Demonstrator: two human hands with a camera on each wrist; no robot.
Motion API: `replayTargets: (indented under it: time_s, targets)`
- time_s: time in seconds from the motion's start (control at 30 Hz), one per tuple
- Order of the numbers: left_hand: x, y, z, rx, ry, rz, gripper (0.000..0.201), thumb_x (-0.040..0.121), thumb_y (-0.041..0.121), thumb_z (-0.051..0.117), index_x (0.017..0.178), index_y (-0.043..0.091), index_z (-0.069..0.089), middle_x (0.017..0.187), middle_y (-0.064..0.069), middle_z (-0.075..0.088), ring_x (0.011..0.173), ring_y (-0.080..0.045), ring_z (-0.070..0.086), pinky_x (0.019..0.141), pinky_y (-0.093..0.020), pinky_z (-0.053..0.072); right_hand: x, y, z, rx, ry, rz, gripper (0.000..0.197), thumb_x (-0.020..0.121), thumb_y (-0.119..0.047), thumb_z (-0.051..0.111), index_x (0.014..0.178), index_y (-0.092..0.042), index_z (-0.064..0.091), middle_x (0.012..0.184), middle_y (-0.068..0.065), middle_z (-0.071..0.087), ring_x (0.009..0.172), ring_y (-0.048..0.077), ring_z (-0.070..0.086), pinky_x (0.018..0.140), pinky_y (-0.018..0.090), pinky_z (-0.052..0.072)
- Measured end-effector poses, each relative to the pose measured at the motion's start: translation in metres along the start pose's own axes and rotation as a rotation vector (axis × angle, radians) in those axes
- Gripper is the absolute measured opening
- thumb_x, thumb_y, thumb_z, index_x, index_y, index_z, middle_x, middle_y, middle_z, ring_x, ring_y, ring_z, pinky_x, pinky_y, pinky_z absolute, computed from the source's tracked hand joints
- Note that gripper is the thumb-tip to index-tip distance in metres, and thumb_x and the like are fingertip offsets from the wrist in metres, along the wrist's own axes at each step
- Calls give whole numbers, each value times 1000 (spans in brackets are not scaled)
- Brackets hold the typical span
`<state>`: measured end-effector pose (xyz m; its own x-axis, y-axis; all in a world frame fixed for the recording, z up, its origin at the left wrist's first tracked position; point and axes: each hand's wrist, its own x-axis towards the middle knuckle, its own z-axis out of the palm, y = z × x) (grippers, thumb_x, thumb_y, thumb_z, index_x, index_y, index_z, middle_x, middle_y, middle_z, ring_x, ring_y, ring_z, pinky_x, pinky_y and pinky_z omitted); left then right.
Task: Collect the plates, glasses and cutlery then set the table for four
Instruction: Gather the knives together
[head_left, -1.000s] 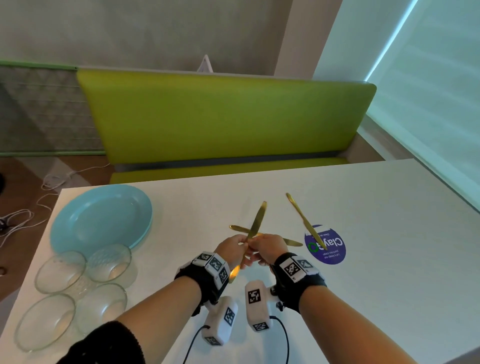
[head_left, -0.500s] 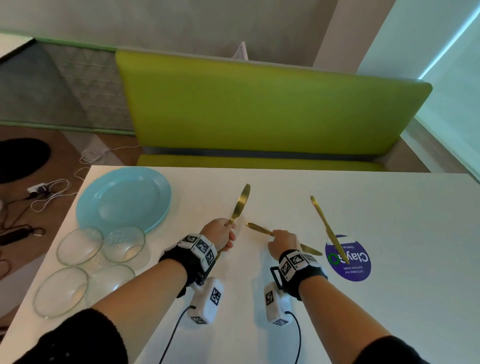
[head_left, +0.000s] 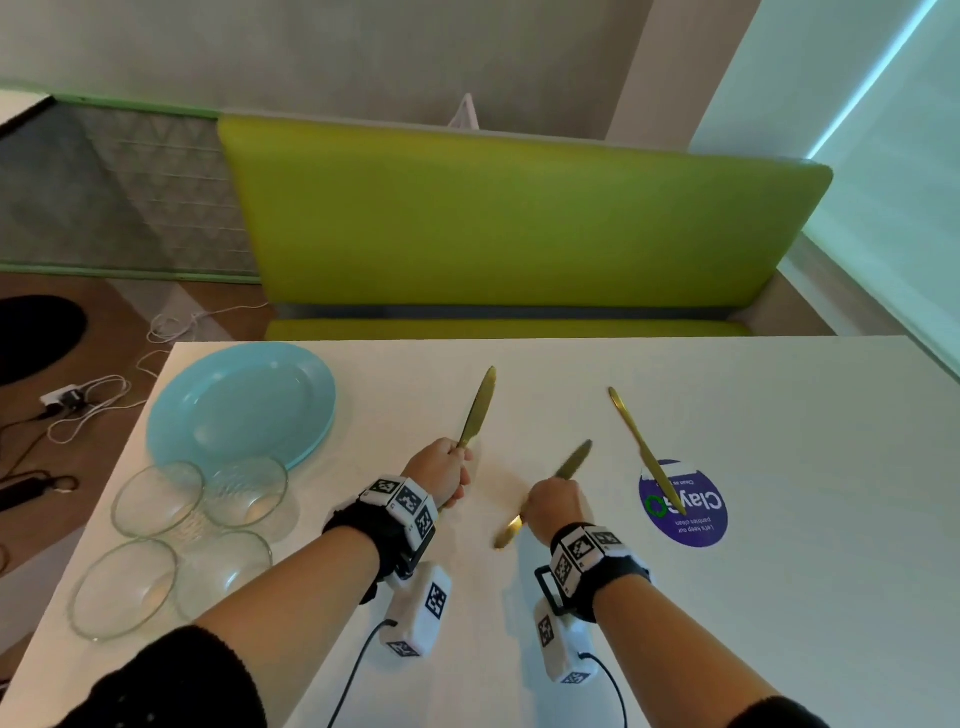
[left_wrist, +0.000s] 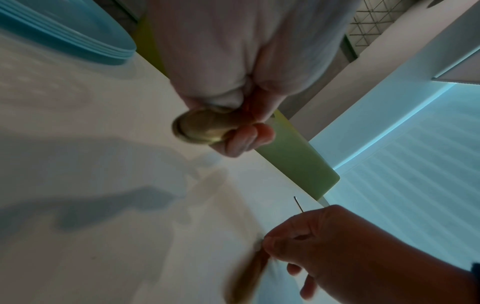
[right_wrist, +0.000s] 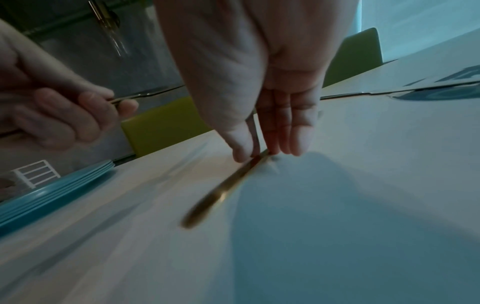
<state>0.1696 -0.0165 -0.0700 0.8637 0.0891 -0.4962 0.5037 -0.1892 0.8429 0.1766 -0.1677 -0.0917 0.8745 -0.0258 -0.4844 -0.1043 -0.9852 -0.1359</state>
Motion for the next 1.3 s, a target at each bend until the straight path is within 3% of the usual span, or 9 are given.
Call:
replayTargets:
  time_s: [0.1, 0.33, 0.67, 0.77, 0.83, 0.93, 1.07, 1.17, 1.3]
  targets:
    - [-4, -3, 6, 9, -7, 5, 21, 100, 12, 29, 93, 9, 48, 65, -3, 48, 50, -15, 41, 45, -24, 32, -5, 6, 8, -108, 18, 13, 29, 95, -18, 45, 112, -3, 64, 111, 9, 67, 105, 24, 64, 75, 24, 47]
    - [-12, -6, 15, -19, -21, -17, 18, 99, 11, 30, 95, 8, 47, 65, -2, 48, 50, -15, 41, 46, -23, 32, -17, 14, 13, -80, 56, 62, 28, 92, -3, 42, 111, -4, 62, 112, 13, 66, 104, 29, 64, 83, 31, 52]
    - [-18, -7, 16, -30, -5, -47, 19, 96, 9, 29, 95, 9, 48, 67, -3, 50, 52, -16, 43, 47, -24, 34, -29, 15, 9, -141, 87, 5, 28, 93, -10, 42, 109, -7, 65, 110, 10, 68, 104, 26, 64, 83, 28, 49]
    - [-19, -5, 16, -45, 9, -58, 18, 93, 8, 30, 91, 11, 48, 70, -4, 51, 53, -17, 45, 49, -26, 37, -30, 11, -1, 7, 78, 69, 23, 89, -17, 49, 98, -8, 68, 98, 10, 70, 92, 26, 66, 71, 26, 47]
    - [-19, -3, 17, -55, 36, -73, 18, 93, 8, 31, 90, 11, 48, 70, -4, 53, 53, -17, 48, 48, -25, 39, -29, 5, -13, 186, 107, 95, 16, 86, -21, 53, 79, -13, 65, 82, 8, 66, 76, 23, 62, 66, 24, 47]
    - [-19, -1, 20, -65, 69, -103, 17, 94, 6, 31, 93, 8, 48, 71, -5, 57, 53, -18, 56, 43, -21, 44, -30, -7, -29, 556, 124, 68, 22, 84, -21, 59, 62, -17, 61, 72, 6, 70, 67, 18, 66, 73, 27, 58]
    - [-17, 7, 27, 12, 58, -88, 21, 95, 8, 35, 107, 2, 52, 81, -5, 58, 69, -22, 56, 43, -18, 46, -35, -22, -43, 807, 62, 46, 23, 84, -13, 62, 61, -14, 62, 73, 11, 72, 70, 22, 71, 76, 36, 60]
    - [-15, 10, 32, 241, 59, -28, 28, 99, 21, 36, 117, 7, 52, 105, -10, 60, 84, -22, 52, 64, -23, 43, -30, -23, -47, 851, 22, 90, 22, 85, -13, 63, 63, -11, 63, 80, 14, 75, 71, 23, 71, 77, 36, 60]
    - [-11, 13, 43, 238, 14, -24, 15, 96, 18, 39, 102, 12, 52, 107, -12, 61, 85, -24, 54, 71, -29, 43, -25, -19, -52, 801, -33, 122, 28, 87, -18, 61, 61, -11, 60, 82, 12, 75, 74, 22, 73, 80, 31, 59]
